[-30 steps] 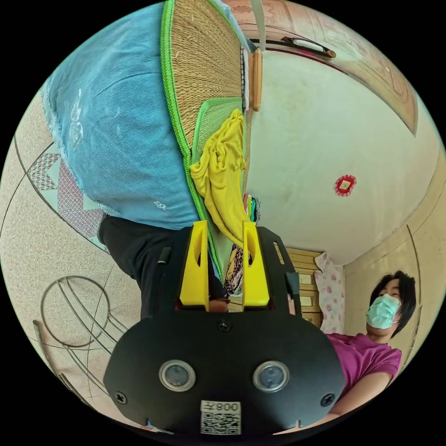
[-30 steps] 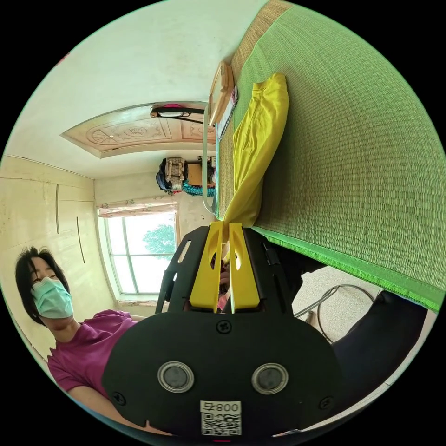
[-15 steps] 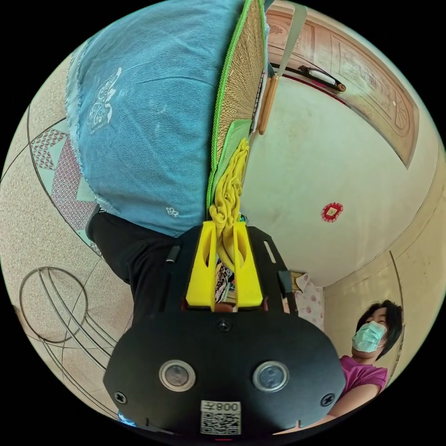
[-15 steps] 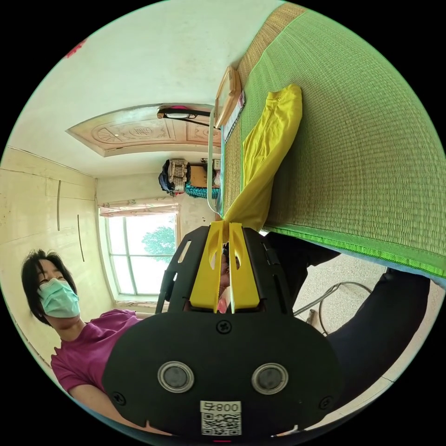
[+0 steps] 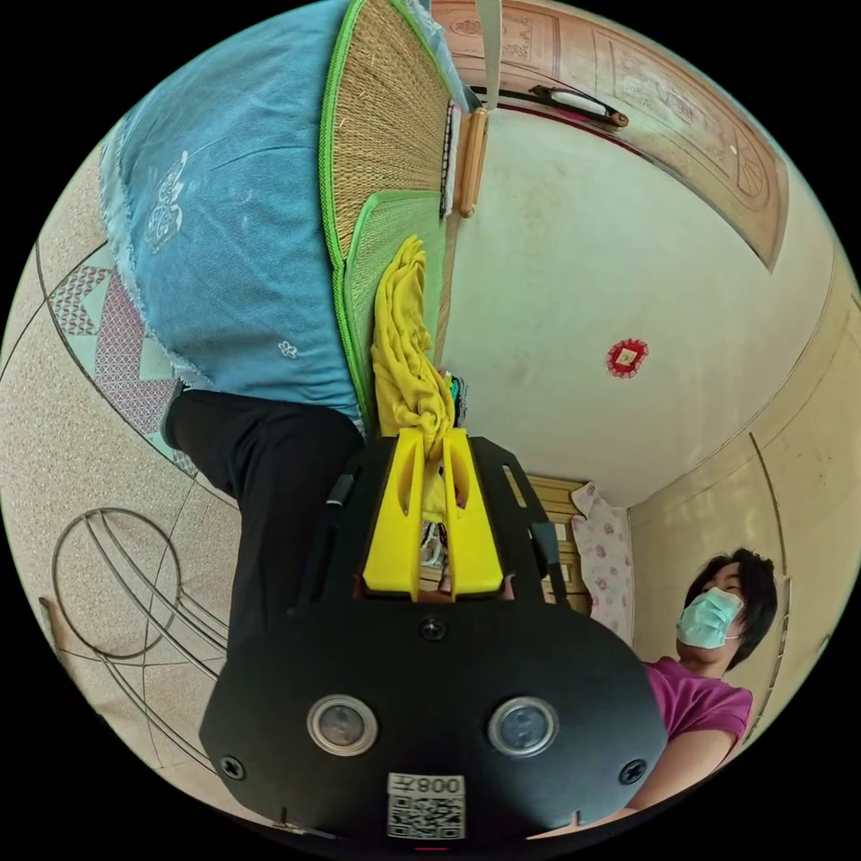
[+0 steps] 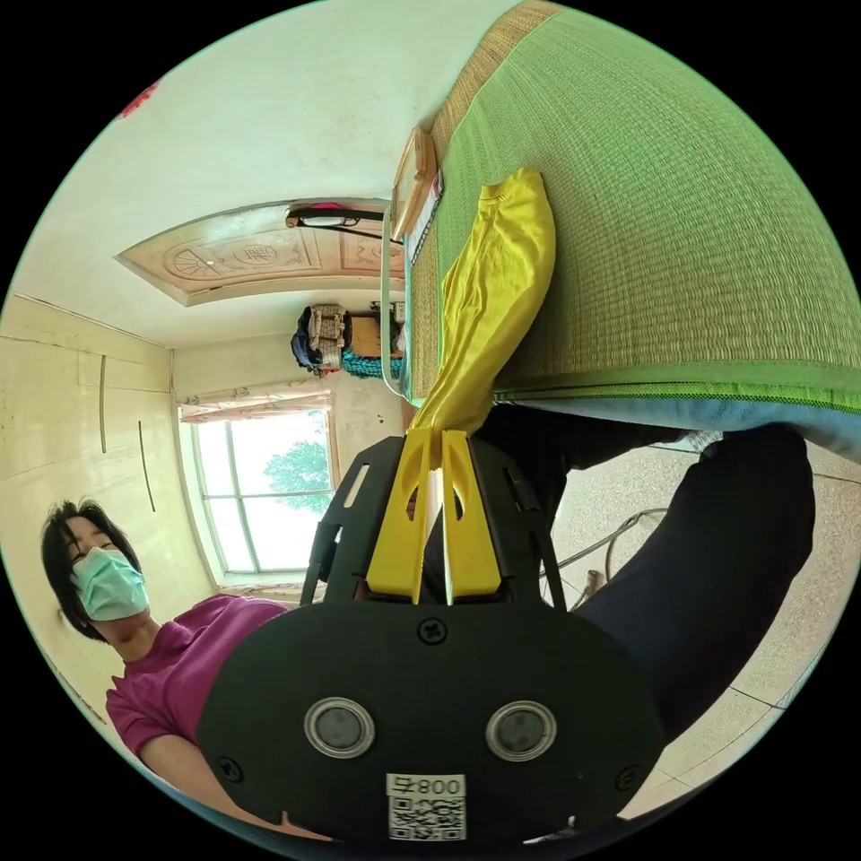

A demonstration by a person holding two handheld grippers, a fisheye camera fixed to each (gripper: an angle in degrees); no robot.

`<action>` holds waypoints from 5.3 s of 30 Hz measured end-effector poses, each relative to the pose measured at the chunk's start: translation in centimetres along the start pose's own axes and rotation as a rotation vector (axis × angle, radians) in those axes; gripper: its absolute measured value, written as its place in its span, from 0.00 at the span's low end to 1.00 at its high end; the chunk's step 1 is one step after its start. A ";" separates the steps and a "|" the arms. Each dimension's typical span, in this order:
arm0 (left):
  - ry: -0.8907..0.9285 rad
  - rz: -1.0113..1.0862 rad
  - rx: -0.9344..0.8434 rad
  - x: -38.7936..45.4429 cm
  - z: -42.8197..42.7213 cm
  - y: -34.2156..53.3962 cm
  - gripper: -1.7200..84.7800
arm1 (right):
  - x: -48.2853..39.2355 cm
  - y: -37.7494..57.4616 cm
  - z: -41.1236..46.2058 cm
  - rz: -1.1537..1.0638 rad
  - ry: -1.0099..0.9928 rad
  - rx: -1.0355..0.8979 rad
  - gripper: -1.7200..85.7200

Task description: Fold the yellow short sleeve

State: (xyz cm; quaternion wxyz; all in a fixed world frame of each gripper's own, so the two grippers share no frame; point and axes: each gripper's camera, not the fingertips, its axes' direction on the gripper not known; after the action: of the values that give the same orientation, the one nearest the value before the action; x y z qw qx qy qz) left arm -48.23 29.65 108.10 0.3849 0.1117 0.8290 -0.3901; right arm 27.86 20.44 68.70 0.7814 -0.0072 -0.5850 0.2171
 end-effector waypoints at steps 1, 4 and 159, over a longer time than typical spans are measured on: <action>-0.003 0.001 -0.005 0.0 -0.1 0.3 0.07 | 0.5 0.5 -0.1 0.008 0.012 -0.006 0.04; -0.019 -0.007 -0.008 -0.6 -0.7 1.8 0.07 | 2.3 1.5 0.3 0.044 0.062 -0.024 0.04; -0.125 0.399 -0.787 36.8 153.3 -19.2 0.06 | -38.6 -26.8 -71.7 0.085 0.151 0.645 0.04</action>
State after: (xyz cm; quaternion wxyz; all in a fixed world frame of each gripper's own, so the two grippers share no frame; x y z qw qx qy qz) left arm 1.93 -99.78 30.92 0.5153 0.0909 0.8516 0.0311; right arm 94.02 0.15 18.05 0.7749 0.1999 -0.4257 0.4224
